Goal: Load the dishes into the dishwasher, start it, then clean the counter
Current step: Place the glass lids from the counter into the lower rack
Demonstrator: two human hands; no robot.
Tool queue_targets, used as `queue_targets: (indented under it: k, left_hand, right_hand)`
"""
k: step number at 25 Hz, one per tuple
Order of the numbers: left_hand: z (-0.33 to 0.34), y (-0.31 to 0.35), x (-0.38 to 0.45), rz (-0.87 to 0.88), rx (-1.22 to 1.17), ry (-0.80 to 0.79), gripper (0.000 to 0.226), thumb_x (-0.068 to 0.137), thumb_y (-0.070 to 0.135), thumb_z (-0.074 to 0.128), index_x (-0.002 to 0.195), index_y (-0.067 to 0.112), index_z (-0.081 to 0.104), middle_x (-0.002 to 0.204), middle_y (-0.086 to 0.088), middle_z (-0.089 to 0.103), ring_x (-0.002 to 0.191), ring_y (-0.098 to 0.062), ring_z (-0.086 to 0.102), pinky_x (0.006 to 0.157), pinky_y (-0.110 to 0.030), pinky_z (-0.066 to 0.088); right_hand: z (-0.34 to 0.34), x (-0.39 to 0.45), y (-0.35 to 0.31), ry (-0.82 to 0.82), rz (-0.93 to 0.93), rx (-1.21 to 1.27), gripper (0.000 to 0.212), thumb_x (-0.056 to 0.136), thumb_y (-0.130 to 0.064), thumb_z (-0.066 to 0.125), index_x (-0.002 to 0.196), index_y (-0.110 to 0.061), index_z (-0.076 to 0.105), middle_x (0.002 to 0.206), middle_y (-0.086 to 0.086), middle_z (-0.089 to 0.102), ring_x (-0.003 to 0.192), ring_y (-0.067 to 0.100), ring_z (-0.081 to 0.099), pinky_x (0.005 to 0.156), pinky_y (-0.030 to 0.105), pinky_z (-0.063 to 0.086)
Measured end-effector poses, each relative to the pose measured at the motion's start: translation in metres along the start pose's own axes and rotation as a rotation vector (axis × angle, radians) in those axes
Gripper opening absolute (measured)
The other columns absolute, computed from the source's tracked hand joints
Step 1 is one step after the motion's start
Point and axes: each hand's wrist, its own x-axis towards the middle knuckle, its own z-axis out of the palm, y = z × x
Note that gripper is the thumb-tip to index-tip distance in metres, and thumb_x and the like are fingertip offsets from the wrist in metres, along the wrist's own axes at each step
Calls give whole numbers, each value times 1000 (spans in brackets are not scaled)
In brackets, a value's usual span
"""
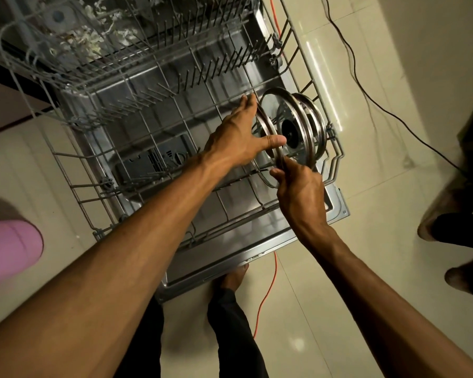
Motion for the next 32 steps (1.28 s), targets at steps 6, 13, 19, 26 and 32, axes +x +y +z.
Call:
queue_targets:
  k: [6,13,19,26,32]
  left_hand:
    - [12,1,-21,0,67,133,92,88,51,57,154,13,5,162,-4,2,148,-17,5,114,-25,9]
    - [15,-8,-74,42,130,199,66,101,34,44,153,16,8,162,-3,6,149,-16,5,109,-19,3]
    - [-8,0,-126,93,134,255,65,101,34,42,153,15,8,162,-1,5,148,-12,2,110,-17,0]
    - [-56,13,-197,79,61,288,65,101,35,41,153,16,9,162,1,5,147,-7,-1,110,-15,-3]
    - [-120,34,-271,113,-10,375,62,101,33,43,153,14,14,161,2,10,147,-8,2,113,-15,3]
  right_hand:
    - [-5,-1,1,-67,-9,-3,37,97,-19,56,133,-9,57,123,5,67,101,12,68,74,10,45]
    - [-24,-22,-13,-24,-121,-66,39,99,-34,53,133,-15,55,126,3,64,106,6,57,64,-5,29]
    - [-36,-42,-39,-107,-202,-101,55,101,-43,42,148,-14,37,151,8,41,136,21,43,109,37,41]
    - [-63,-96,-112,-98,-253,-91,63,99,-52,29,152,-18,29,158,2,28,144,13,27,116,48,29]
    - [-93,-150,-198,-51,-336,-93,64,99,-54,28,154,-21,25,161,-3,20,148,4,13,122,31,6]
